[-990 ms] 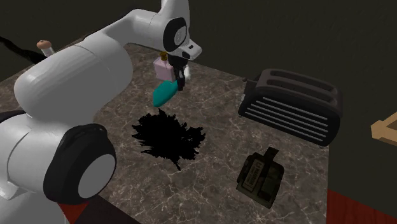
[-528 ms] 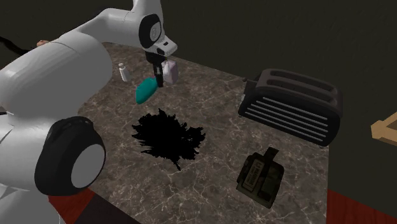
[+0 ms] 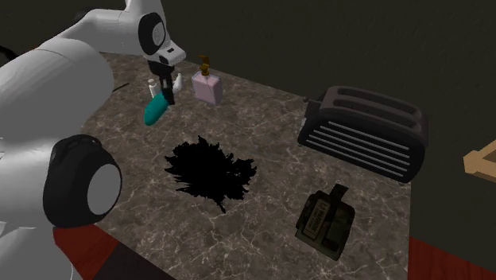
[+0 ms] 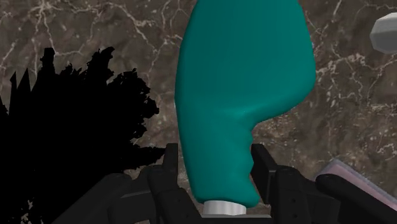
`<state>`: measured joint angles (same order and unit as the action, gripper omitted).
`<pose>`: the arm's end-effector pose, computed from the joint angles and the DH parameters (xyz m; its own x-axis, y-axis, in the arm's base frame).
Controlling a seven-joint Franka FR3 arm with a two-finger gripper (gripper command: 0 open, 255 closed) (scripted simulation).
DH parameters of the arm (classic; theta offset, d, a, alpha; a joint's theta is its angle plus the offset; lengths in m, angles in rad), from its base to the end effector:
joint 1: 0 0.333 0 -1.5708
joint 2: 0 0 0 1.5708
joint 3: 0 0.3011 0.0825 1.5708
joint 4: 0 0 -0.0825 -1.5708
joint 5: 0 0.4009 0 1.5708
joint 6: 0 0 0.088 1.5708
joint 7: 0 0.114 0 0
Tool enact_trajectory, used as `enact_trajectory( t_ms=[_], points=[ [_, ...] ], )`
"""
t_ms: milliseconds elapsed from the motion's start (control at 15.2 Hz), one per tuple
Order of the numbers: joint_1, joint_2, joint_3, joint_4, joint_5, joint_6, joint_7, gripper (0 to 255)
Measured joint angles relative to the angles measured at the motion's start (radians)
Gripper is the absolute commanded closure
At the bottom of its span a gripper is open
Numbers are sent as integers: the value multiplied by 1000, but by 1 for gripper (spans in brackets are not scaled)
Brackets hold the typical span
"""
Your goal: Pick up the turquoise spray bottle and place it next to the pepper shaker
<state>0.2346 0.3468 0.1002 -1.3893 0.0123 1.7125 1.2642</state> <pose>0.6392 0.2138 0.4885 0.5914 -0.8048 -0.0506 -0.8056 -0.5925 0.0071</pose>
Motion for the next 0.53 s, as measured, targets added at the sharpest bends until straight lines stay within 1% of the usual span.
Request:
enact_trajectory(
  t_ms=[66, 198, 264, 462, 528],
  points=[
    [13, 2, 6, 0, -2, 3, 19, 255],
    [45, 28, 19, 41, -8, -11, 64, 255],
    [59, 26, 26, 39, -10, -10, 84, 255],
    [107, 70, 43, 97, -21, -23, 146, 255],
    [122, 97, 47, 140, -26, -38, 164, 255]
  ],
)
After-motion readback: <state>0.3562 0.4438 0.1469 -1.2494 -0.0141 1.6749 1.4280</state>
